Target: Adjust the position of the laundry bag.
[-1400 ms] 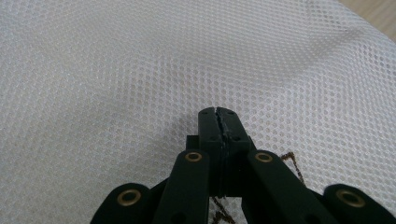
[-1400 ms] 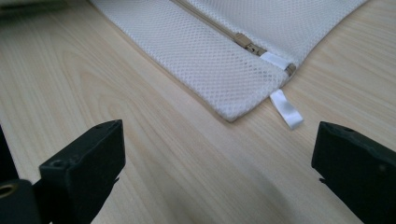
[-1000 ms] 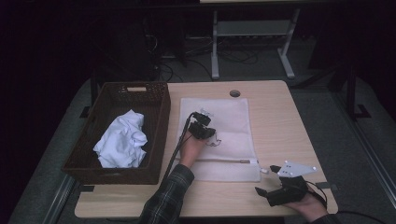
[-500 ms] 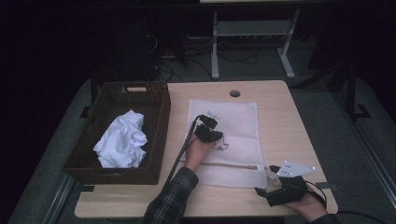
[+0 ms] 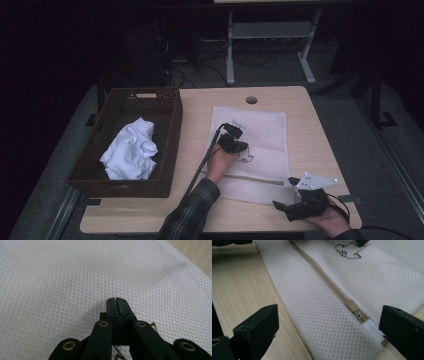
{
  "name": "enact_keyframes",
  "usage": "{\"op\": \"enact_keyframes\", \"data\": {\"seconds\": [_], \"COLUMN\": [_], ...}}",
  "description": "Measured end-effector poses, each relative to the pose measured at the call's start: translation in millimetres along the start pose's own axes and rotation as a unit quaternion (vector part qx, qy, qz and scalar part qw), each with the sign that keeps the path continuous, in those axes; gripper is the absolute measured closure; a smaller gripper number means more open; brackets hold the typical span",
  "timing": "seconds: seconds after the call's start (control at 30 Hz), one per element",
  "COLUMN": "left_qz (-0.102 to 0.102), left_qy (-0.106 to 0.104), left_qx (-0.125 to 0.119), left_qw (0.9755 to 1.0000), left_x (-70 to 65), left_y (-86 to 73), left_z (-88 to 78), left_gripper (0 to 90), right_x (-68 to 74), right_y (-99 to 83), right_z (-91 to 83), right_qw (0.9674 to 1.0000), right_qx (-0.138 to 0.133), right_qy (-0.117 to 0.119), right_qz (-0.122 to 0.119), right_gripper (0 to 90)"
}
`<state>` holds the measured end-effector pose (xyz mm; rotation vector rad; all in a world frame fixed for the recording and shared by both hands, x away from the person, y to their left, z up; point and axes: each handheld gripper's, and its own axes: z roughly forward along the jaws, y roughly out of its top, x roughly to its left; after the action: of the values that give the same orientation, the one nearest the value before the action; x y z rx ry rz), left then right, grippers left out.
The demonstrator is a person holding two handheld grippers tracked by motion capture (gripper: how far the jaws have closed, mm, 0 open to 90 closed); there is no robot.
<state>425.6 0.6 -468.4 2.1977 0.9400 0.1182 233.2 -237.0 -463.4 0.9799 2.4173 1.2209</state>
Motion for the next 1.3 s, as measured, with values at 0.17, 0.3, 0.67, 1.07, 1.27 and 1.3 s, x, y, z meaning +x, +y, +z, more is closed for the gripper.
{"op": "enact_keyframes", "data": {"seconds": [0.17,0.3,0.67,1.07,1.27,1.3], "left_qz": [0.009,0.014,0.026,0.042,0.04,0.042], "left_qy": [-0.011,-0.017,-0.017,0.005,-0.001,-0.001], "left_qx": [0.001,0.001,0.012,0.013,-0.011,-0.013], "left_qw": [0.9999,0.9998,0.9995,0.999,0.9992,0.999], "left_x": [-10.8,-16.7,-13.1,-7.0,-5.6,-4.9], "left_y": [6.3,9.4,11.9,-7.9,-20.1,-22.3], "left_z": [9.1,13.9,-6.2,-40.0,-54.8,-58.3], "left_gripper": [89.2,89.2,58.3,21.2,19.1,19.1], "right_x": [-0.1,-0.3,-0.7,-0.2,-0.9,-1.1], "right_y": [0.0,0.0,0.4,2.1,1.8,1.7], "right_z": [-0.4,-0.5,0.4,5.7,4.1,3.9], "right_qw": [1.0,1.0,1.0,1.0,0.9999,0.9999], "right_qx": [0.0,-0.001,0.0,0.006,0.003,0.003], "right_qy": [0.0,0.0,-0.001,-0.004,-0.009,-0.009], "right_qz": [0.0,0.0,0.003,0.003,0.006,0.006], "right_gripper": [2.2,2.2,2.2,2.2,2.2,2.2]}}
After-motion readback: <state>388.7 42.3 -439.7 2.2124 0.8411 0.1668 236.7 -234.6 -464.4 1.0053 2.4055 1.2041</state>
